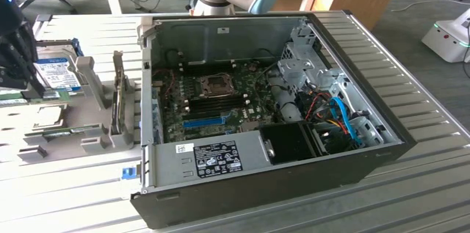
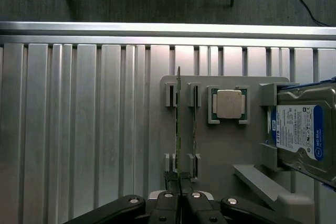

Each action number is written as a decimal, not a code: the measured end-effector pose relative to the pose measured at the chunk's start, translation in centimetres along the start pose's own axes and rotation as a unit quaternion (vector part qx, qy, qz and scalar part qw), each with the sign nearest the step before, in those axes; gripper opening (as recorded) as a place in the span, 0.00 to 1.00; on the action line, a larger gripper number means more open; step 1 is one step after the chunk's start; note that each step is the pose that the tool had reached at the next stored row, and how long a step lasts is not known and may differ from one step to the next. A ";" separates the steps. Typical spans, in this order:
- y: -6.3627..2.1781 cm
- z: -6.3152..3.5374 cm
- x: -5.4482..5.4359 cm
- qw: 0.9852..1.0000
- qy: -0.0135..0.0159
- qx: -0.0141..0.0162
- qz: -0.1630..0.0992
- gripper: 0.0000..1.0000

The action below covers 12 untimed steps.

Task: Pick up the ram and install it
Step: 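Pick up the ram and move it above insertion slot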

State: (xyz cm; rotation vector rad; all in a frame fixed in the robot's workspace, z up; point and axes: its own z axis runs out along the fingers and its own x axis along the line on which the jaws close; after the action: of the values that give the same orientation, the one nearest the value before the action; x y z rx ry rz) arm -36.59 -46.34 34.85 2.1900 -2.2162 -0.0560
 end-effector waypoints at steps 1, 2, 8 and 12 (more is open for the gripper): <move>0.01 -0.20 0.0 1.000 0.000 0.000 0.000 0.12; 0.02 -0.40 0.0 1.000 0.000 0.000 0.000 0.12; 0.07 -1.51 0.0 1.000 0.000 0.000 0.000 0.12; 0.10 -2.27 0.0 1.000 0.000 0.000 0.000 0.12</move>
State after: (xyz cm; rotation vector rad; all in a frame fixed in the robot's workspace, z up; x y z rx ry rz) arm -36.59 -46.33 37.12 2.1901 -2.2162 -0.0562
